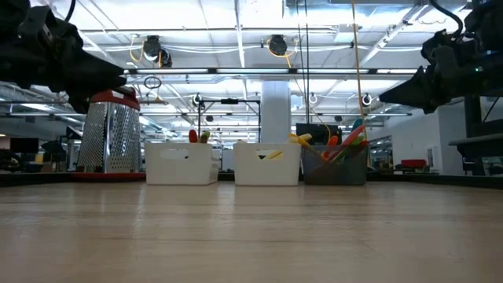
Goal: Pick & Place Kitchen Items
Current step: Return to Home Position
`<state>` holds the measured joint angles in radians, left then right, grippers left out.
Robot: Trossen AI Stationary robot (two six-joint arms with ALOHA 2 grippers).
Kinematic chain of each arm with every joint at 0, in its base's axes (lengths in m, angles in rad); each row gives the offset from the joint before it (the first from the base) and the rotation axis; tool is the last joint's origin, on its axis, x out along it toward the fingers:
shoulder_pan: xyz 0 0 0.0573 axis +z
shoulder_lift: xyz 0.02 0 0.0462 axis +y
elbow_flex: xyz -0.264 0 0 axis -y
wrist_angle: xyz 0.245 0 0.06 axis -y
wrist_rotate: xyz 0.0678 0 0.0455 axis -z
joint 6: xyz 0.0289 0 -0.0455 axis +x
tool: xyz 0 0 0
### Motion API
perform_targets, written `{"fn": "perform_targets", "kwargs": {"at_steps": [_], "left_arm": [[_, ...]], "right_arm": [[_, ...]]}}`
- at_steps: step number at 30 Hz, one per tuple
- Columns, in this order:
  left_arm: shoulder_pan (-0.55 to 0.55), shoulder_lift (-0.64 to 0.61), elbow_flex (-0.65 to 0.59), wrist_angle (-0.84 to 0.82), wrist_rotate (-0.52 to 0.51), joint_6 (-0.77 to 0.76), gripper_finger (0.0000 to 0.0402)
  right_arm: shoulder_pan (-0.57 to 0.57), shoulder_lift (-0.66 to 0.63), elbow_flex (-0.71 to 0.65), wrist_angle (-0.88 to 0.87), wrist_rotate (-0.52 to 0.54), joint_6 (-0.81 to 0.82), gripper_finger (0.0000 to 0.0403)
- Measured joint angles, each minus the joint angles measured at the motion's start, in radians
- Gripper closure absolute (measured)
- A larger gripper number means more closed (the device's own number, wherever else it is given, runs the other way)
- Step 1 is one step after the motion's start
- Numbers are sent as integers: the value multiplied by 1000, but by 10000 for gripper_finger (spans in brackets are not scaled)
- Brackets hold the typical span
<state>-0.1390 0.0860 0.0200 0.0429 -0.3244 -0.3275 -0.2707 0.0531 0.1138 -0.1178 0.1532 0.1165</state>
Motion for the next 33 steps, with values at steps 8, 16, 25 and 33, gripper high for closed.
{"fn": "perform_targets", "kwargs": {"at_steps": [8,16,25,33], "left_arm": [[0,5,0,-4,1,38,295],[0,5,-2,24,2,34,295],[0,5,-2,30,5,32,295],[0,5,-2,32,5,32,295]], "right_arm": [[0,15,-2,-41,20,-46,403],[0,27,-4,-30,55,-35,402],[0,27,-7,92,56,-25,401],[0,26,-12,209,56,-24,402]]}}
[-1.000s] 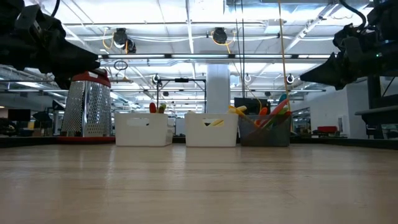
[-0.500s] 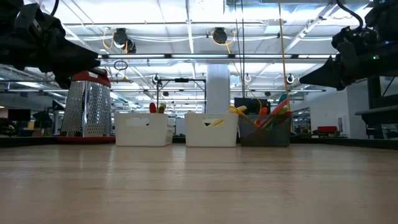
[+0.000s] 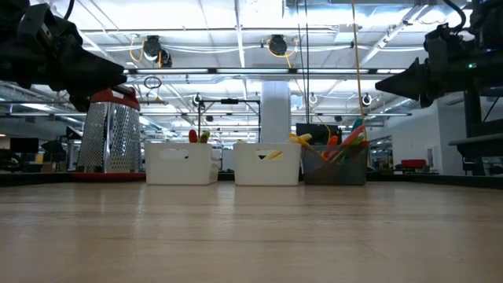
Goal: Pick & Place Kitchen Items
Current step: Return to Home Position
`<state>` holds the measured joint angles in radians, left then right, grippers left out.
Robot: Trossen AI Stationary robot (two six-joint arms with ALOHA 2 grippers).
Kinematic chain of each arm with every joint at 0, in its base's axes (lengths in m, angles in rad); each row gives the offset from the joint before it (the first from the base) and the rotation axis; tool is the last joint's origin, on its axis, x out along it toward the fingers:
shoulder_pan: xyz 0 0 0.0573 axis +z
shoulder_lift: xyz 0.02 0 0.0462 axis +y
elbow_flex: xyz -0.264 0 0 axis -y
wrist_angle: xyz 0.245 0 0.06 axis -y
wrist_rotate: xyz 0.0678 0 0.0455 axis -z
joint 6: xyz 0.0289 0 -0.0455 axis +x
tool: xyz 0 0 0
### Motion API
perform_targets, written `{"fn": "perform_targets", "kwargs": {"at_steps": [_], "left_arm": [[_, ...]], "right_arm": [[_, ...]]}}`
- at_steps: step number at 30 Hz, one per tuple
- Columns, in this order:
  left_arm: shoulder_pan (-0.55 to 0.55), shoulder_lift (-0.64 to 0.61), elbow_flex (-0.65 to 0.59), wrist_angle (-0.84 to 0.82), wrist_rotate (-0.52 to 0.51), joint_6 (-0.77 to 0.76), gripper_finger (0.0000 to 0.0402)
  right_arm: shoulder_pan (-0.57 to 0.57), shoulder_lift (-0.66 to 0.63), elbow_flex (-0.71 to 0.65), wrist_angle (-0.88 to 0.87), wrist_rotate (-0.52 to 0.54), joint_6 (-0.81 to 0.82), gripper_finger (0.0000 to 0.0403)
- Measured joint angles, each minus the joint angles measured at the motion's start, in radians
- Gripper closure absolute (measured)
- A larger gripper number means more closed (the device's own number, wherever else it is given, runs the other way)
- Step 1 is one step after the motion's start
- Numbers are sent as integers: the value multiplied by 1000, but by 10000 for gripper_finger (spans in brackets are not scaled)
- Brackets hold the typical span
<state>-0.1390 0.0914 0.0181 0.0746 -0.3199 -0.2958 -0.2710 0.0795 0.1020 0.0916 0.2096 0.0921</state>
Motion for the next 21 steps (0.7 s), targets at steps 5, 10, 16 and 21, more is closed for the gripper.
{"fn": "perform_targets", "kwargs": {"at_steps": [5,10,16,21], "left_arm": [[0,0,0,0,0,0,295],[0,0,0,0,0,0,295],[0,0,0,0,0,1,295],[0,0,0,0,0,1,295]], "right_arm": [[0,0,2,2,0,0,401],[0,0,3,4,0,0,399],[0,0,4,7,-1,0,401],[0,0,5,7,-1,0,399]]}}
